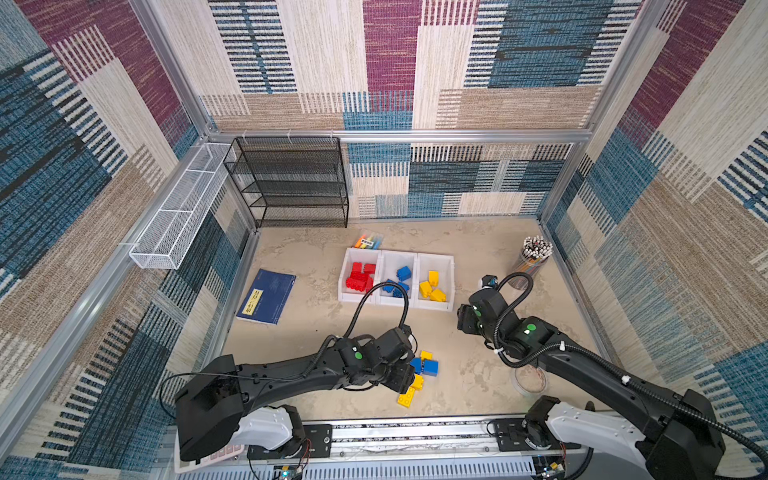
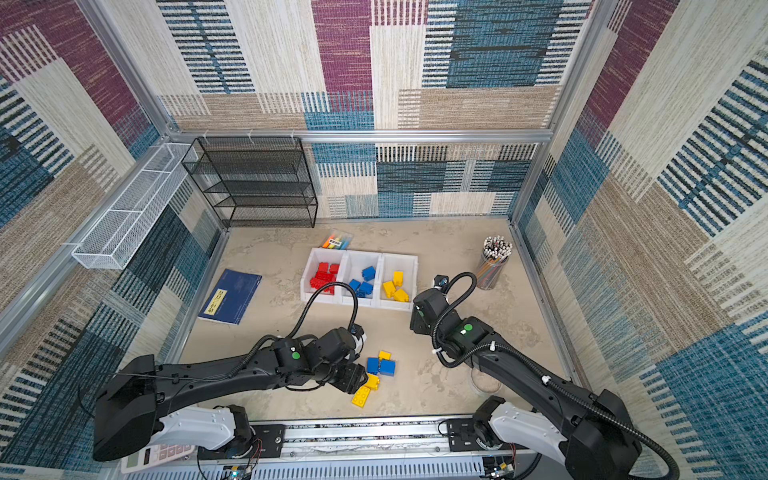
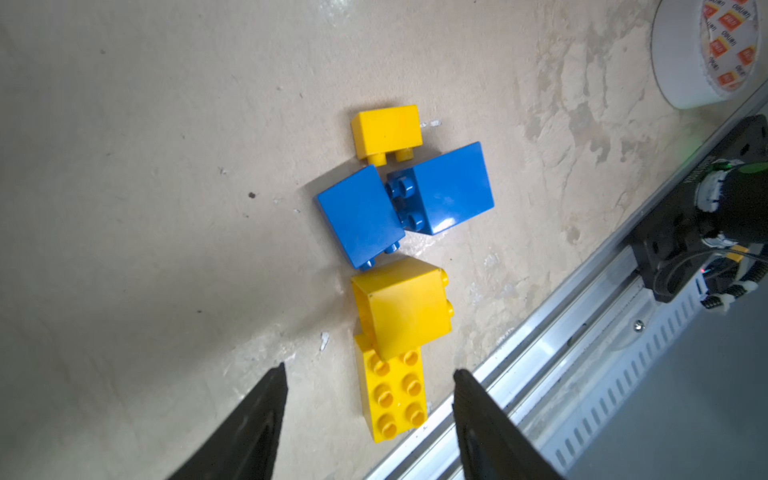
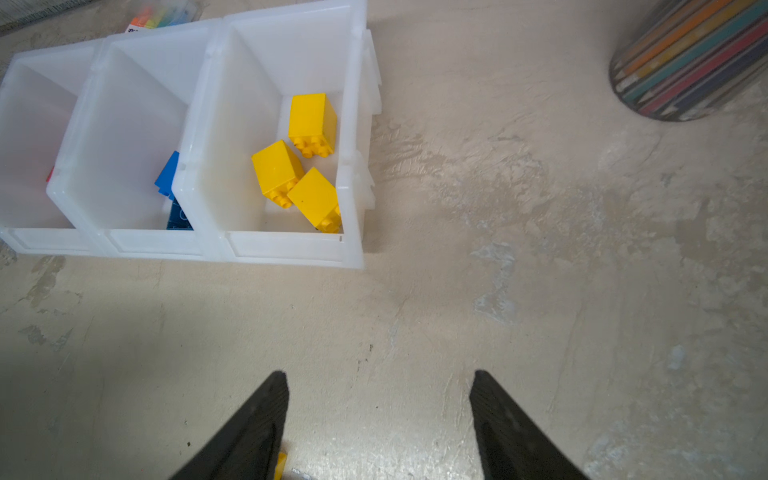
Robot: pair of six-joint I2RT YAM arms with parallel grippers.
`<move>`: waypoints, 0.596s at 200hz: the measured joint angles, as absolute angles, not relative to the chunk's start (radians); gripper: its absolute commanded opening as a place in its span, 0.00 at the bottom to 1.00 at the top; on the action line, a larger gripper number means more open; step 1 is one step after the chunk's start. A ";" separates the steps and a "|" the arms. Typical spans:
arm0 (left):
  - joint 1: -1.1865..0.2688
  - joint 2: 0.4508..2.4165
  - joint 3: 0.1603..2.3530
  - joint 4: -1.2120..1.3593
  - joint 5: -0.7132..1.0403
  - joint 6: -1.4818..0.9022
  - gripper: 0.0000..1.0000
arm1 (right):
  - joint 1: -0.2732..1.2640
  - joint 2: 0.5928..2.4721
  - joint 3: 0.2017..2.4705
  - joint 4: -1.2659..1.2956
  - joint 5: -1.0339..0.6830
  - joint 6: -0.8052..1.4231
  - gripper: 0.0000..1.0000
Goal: Sort the legos into containers by color
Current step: 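Withdraw the right gripper toward the robot while the left gripper moves over a yellow brick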
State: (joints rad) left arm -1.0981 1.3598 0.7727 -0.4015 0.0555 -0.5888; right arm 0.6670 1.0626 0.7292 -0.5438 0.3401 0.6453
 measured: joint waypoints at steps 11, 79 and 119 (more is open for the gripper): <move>-1.106 1.392 0.790 -0.400 0.056 -0.579 0.67 | 0.667 1.060 0.725 -0.544 0.340 0.648 0.72; -1.138 1.571 0.899 -0.403 0.060 -0.569 0.67 | 0.666 1.058 0.708 -0.543 0.331 0.657 0.73; -1.155 1.644 0.950 -0.422 0.060 -0.569 0.65 | 0.666 1.054 0.700 -0.543 0.321 0.658 0.72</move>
State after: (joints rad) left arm -1.1549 1.6436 0.9497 -0.4225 0.0601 -0.5686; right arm 0.6662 1.0542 0.6998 -0.5426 0.3210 0.6579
